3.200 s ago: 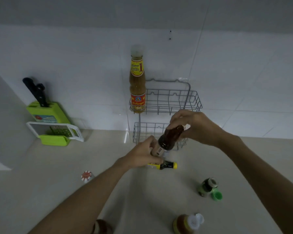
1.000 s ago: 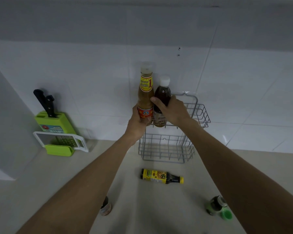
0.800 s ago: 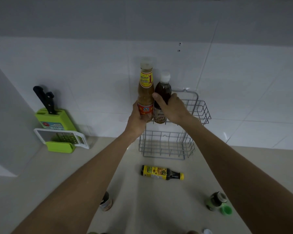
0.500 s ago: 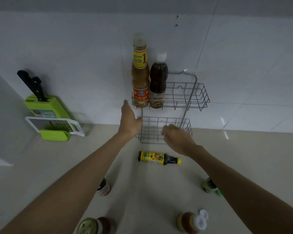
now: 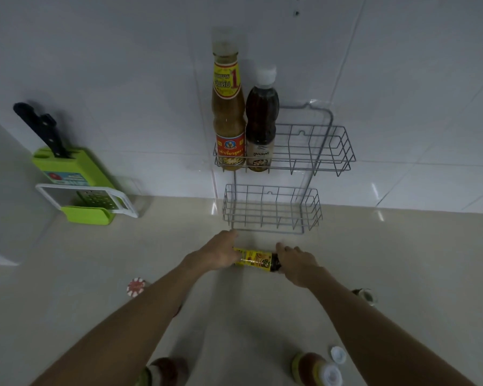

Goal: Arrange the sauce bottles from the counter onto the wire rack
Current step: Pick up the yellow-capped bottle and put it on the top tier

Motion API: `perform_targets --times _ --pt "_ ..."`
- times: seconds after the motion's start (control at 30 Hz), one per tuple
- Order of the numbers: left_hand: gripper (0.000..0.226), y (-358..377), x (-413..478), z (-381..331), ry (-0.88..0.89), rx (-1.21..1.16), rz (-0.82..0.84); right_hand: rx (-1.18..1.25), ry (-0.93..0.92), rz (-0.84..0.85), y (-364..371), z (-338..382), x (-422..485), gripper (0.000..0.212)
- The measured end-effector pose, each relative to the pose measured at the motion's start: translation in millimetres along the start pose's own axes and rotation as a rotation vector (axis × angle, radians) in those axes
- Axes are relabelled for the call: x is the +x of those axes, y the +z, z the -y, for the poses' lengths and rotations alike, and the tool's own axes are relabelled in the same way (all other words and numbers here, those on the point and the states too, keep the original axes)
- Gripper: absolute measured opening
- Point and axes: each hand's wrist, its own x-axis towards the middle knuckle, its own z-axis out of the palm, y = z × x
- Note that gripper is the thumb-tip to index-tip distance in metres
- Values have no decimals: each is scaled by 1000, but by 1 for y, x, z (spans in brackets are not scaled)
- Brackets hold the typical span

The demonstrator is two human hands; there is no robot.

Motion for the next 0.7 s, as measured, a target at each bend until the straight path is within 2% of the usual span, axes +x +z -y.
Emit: perform_targets --times 0.07,0.13,0.2,0.3,0.4,0.47,0.57,0.63,0.7 --pt "61 2 1 1 5 17 5 183 -16 -58 -3 -5 -4 44" --pt "61 3 -1 0 29 12 7 511 -20 -142 -19 -8 -9 34" --pt "69 3 -6 -3 72 -1 3 740 -49 -235 -48 -6 -18 29" --pt "83 7 -11 -5 142 -43 -18 851 -229 -262 -103 4 -36 30" --pt "72 9 -20 -13 244 -226 -60 1026 -385 -220 -153 3 -60 32" --pt "58 8 -27 -23 292 -344 -221 1231 -436 -232 -175 -1 -78 37" --pt "42 -1 -36 -47 320 -399 -600 1428 -418 -402 -185 5 -90 42" --pt "47 -8 -39 -63 339 -411 -792 1334 -291 -546 -178 18 -90 46" --pt "52 -14 -43 -75 396 -406 -878 1179 -199 -648 -170 32 -94 48"
